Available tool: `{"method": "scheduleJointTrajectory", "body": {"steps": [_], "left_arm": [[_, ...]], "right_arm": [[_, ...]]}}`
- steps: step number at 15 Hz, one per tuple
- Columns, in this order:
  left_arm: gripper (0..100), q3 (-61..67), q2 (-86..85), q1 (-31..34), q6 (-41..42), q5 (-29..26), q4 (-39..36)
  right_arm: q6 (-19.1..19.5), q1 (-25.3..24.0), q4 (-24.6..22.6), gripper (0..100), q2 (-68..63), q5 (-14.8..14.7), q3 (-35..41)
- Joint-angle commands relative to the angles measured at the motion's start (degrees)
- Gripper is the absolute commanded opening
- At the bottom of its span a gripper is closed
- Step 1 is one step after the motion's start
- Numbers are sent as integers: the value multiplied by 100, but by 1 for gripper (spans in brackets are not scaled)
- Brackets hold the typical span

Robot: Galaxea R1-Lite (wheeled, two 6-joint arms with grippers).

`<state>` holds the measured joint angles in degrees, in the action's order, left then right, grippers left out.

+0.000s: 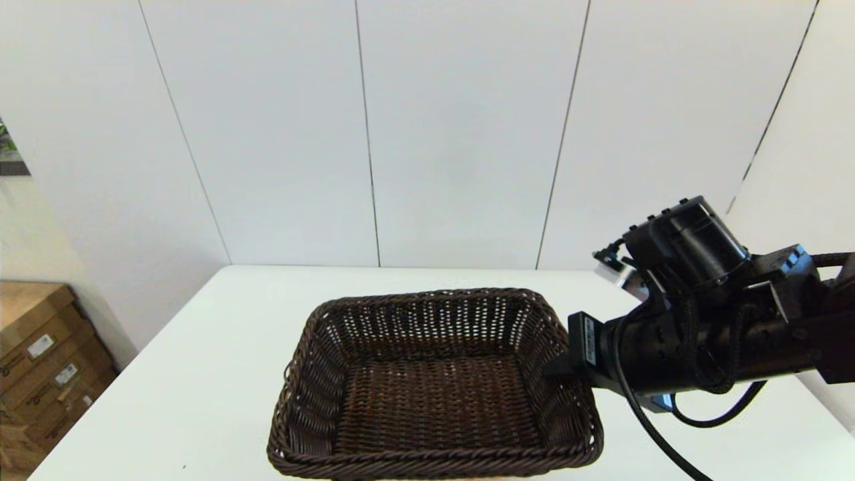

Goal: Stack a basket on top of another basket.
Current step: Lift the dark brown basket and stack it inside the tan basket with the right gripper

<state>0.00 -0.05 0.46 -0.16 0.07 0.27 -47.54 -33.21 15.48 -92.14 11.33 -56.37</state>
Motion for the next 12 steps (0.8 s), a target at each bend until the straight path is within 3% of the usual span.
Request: {"method": "scheduleJointTrajectory", "body": {"steps": [1,9,12], "left_arm": [[100,9,-4,6,-2,1,0],[100,9,-4,6,-2,1,0],[100,9,-4,6,-2,1,0]], "right_arm": [[-36,25,16,0,-24,10,-32],[-106,-45,60,0,-235,10,-322],[-299,-45,43,0,-366,-16,-384]]}}
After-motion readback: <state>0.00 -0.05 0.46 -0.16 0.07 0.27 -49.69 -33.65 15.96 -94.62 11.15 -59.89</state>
